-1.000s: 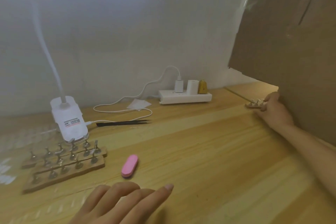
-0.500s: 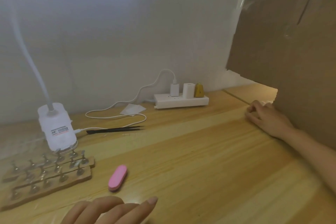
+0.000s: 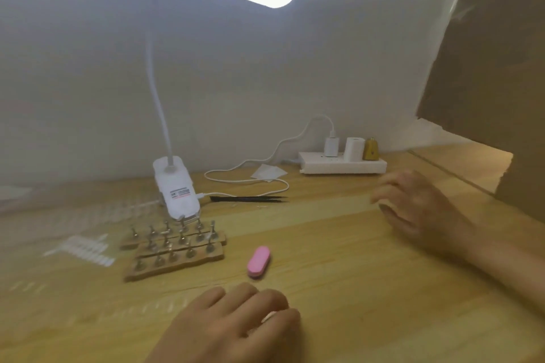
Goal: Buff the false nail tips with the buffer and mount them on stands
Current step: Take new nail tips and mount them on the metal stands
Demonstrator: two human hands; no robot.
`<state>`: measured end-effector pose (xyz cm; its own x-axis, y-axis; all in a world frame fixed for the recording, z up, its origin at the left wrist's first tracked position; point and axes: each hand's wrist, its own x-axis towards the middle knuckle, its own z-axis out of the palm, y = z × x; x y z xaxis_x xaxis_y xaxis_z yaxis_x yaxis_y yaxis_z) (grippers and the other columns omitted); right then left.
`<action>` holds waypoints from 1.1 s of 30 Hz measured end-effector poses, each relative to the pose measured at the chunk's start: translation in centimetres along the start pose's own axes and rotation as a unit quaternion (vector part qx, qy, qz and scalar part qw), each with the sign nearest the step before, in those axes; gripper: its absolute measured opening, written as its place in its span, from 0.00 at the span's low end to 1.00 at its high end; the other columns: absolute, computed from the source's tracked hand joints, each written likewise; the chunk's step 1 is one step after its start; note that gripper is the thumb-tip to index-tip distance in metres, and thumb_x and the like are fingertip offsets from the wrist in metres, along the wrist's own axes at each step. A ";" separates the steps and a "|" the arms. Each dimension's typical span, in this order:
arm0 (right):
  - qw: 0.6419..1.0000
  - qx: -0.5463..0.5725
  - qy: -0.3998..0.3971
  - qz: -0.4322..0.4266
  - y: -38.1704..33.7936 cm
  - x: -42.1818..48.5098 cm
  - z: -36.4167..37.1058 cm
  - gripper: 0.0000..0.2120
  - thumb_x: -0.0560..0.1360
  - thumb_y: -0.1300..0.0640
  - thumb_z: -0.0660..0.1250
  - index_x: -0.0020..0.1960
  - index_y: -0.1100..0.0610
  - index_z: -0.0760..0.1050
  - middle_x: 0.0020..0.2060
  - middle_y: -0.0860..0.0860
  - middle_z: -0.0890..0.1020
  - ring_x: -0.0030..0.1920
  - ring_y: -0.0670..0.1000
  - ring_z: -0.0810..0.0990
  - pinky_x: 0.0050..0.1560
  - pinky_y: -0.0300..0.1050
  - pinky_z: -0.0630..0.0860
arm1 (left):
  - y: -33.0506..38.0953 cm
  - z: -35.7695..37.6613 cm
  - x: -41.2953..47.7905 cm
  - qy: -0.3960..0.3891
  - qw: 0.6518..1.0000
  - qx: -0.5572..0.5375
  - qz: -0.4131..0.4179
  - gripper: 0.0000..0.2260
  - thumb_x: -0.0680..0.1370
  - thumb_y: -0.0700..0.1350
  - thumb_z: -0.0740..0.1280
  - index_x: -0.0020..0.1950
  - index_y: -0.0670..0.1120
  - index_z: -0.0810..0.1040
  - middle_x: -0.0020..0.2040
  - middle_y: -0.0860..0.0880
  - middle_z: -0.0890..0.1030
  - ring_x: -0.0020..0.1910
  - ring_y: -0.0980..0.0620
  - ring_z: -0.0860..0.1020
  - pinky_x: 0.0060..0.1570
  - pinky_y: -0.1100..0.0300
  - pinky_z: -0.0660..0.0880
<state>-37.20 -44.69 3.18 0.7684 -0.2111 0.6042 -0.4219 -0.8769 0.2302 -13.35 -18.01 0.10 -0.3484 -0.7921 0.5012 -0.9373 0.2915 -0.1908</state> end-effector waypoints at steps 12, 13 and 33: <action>0.965 0.245 -0.069 -0.065 -16.7 5.9 1.2 0.12 0.75 0.63 0.71 0.56 0.52 0.80 0.51 0.44 0.82 0.53 0.49 0.79 0.52 0.48 0.78 | -2.5 -4.7 -2.9 -0.156 0.970 0.060 -0.176 0.20 0.77 0.54 0.53 0.66 0.56 0.74 0.63 0.55 0.76 0.60 0.49 0.76 0.52 0.51 0.74; 0.960 0.270 -0.074 -0.018 -16.7 6.1 1.5 0.13 0.75 0.63 0.70 0.57 0.50 0.79 0.51 0.42 0.81 0.54 0.47 0.78 0.54 0.48 0.77 | -2.6 -4.8 -4.0 -0.159 0.966 0.061 -0.196 0.20 0.77 0.54 0.52 0.66 0.56 0.72 0.65 0.55 0.74 0.63 0.49 0.74 0.54 0.50 0.73; 0.878 0.428 -0.148 0.153 -19.3 9.8 3.4 0.26 0.70 0.61 0.78 0.63 0.49 0.71 0.43 0.47 0.82 0.48 0.43 0.80 0.56 0.45 0.78 | -7.6 -6.4 -11.0 -0.094 0.957 -0.095 -0.258 0.15 0.77 0.58 0.66 0.63 0.64 0.71 0.59 0.71 0.73 0.62 0.71 0.68 0.60 0.67 0.59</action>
<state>-19.87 -31.29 2.01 0.8269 -0.4857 0.2833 -0.2120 -0.7359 -0.6430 -2.39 -8.13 1.42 0.1522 -0.9340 0.3233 -0.9745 -0.0874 0.2066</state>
